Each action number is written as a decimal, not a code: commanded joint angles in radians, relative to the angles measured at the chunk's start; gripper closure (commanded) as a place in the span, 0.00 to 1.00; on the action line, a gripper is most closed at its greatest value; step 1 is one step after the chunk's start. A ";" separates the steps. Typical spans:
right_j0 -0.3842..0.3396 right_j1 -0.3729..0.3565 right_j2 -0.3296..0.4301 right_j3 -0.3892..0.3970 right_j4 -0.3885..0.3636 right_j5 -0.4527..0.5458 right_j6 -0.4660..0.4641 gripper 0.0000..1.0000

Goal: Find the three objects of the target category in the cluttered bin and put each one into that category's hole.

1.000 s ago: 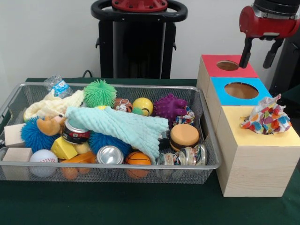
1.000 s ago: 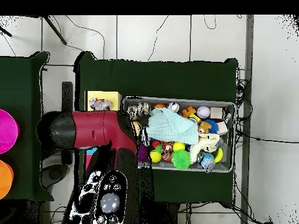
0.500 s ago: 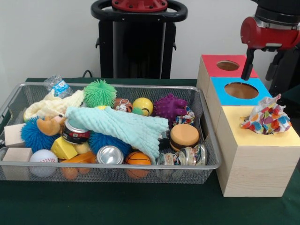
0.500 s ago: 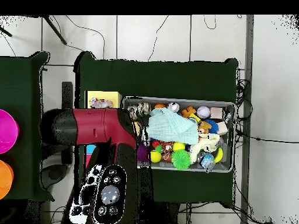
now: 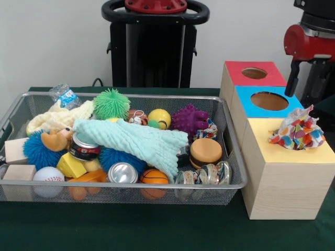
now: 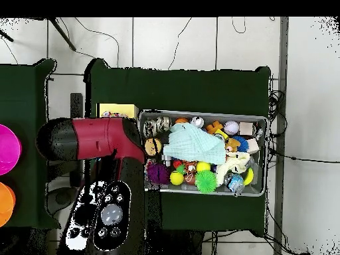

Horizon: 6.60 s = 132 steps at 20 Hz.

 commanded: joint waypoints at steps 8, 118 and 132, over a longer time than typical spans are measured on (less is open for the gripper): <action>-0.007 0.066 0.004 -0.048 0.040 -0.030 0.280 0.00; -0.002 0.262 -0.029 -0.111 0.043 -0.201 0.259 1.00; -0.001 0.380 -0.041 -0.103 0.008 -0.312 0.243 1.00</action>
